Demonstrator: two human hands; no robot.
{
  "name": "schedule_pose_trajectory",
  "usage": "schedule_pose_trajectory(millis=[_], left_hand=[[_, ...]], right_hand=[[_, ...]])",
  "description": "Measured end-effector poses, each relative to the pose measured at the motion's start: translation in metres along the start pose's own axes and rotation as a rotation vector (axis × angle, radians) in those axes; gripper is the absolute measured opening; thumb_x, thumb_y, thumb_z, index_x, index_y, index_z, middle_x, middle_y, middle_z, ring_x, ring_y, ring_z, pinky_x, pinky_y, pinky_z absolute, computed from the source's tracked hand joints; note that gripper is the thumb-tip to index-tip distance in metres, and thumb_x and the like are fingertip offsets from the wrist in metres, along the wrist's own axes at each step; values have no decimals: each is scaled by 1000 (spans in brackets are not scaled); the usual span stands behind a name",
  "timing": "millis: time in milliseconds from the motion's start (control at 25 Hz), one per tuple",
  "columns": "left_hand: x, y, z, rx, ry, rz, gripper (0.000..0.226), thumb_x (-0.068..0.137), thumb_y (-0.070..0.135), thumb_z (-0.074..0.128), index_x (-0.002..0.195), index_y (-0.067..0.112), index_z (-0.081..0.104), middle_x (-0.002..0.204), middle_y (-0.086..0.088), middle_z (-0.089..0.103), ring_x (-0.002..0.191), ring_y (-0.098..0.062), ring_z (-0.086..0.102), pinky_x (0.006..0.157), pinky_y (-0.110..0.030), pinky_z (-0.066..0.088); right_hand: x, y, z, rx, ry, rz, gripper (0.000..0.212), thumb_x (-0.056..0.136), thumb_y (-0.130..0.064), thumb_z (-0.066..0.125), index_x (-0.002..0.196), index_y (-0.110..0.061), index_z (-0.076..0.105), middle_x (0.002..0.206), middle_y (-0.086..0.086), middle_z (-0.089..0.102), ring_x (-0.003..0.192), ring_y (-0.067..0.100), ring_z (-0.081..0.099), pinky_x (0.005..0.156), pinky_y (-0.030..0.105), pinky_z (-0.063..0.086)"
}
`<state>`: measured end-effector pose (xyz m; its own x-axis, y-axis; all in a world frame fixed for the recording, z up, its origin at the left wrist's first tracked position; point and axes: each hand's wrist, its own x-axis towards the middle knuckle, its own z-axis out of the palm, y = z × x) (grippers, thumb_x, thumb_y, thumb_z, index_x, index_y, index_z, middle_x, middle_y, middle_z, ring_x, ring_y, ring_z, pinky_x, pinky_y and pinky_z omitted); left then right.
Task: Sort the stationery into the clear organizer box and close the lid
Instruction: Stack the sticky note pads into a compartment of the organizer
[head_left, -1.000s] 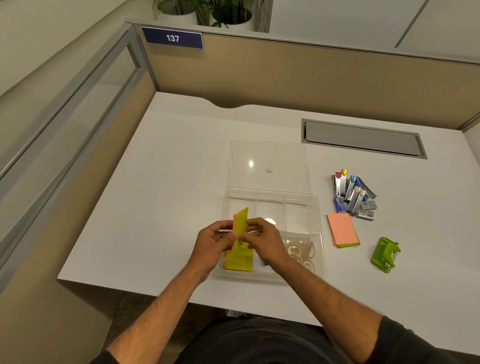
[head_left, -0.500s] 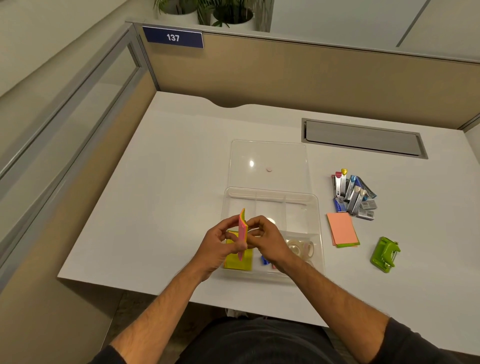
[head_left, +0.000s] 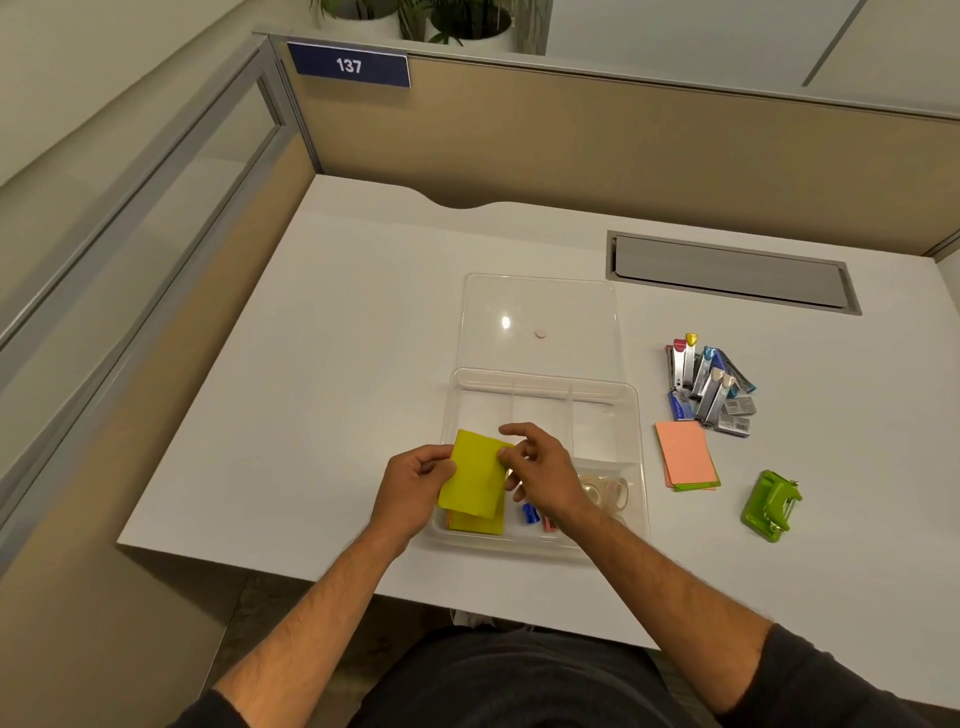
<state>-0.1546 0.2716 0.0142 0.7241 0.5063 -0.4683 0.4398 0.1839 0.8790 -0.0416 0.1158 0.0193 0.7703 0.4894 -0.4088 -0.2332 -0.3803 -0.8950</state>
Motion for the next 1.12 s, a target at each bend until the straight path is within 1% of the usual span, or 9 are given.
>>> schedule_pose_trajectory(millis=[120,240,440,480,560,640,760,960,1120], left_hand=[[1,-7,-1,83,33,0,21,91,10,67,98,28,72,99,2,74,94,-18,70,84,-38,60],[-3,-12,0,243,85,96,25,87,5,70,102,25,71,95,7,72,90,-12,68,82,-28,58],[-7,-25,-3,457,45,270,41,88,7,70,125,22,63,126,8,61,113,-10,59,97,-27,51],[-7,-28,-4,515,21,297,46,90,10,68,133,23,58,136,9,55,124,-9,52,104,-28,46],[-7,-34,-4,686,-65,344,61,96,20,62,150,24,34,157,13,26,145,-5,22,118,-27,24],[-3,-41,-5,920,-171,387,74,100,34,53,157,23,6,161,12,-6,149,-6,-9,121,-30,4],[0,-47,-6,1146,-228,388,79,102,45,40,154,22,-14,159,6,-28,147,-12,-25,122,-39,-5],[1,-53,-5,1154,-202,399,78,100,53,34,155,21,-12,160,6,-26,148,-12,-23,122,-42,-3],[3,-45,10,1049,-168,434,74,100,50,37,157,23,-2,163,7,-14,149,-10,-17,122,-38,-2]], right_hand=[[4,0,-2,-95,12,-62,12,91,-8,61,99,-14,68,79,14,63,57,19,62,50,34,55],[8,4,0,-195,8,-84,12,91,-9,60,97,-14,69,79,13,65,58,18,64,54,37,58],[12,15,5,-381,-31,-36,21,93,-10,54,107,-15,70,92,5,68,67,19,68,63,41,61],[12,17,6,-447,-43,-66,23,93,-11,54,110,-16,70,97,3,69,76,20,68,72,41,60],[12,22,6,-603,-51,-154,28,92,-13,55,117,-17,66,111,2,67,98,21,62,90,34,50],[11,24,6,-714,-83,-220,32,92,-15,54,123,-18,62,119,1,62,107,21,57,93,33,44],[11,24,6,-857,-212,-252,33,92,-16,54,124,-14,60,125,2,56,111,24,57,92,39,47],[10,30,-2,-827,-258,-249,43,94,-22,57,136,-17,52,141,0,51,127,19,48,106,32,37],[8,26,-23,-657,-140,-279,33,91,-23,59,125,-20,62,123,-3,64,105,13,59,96,31,47]])
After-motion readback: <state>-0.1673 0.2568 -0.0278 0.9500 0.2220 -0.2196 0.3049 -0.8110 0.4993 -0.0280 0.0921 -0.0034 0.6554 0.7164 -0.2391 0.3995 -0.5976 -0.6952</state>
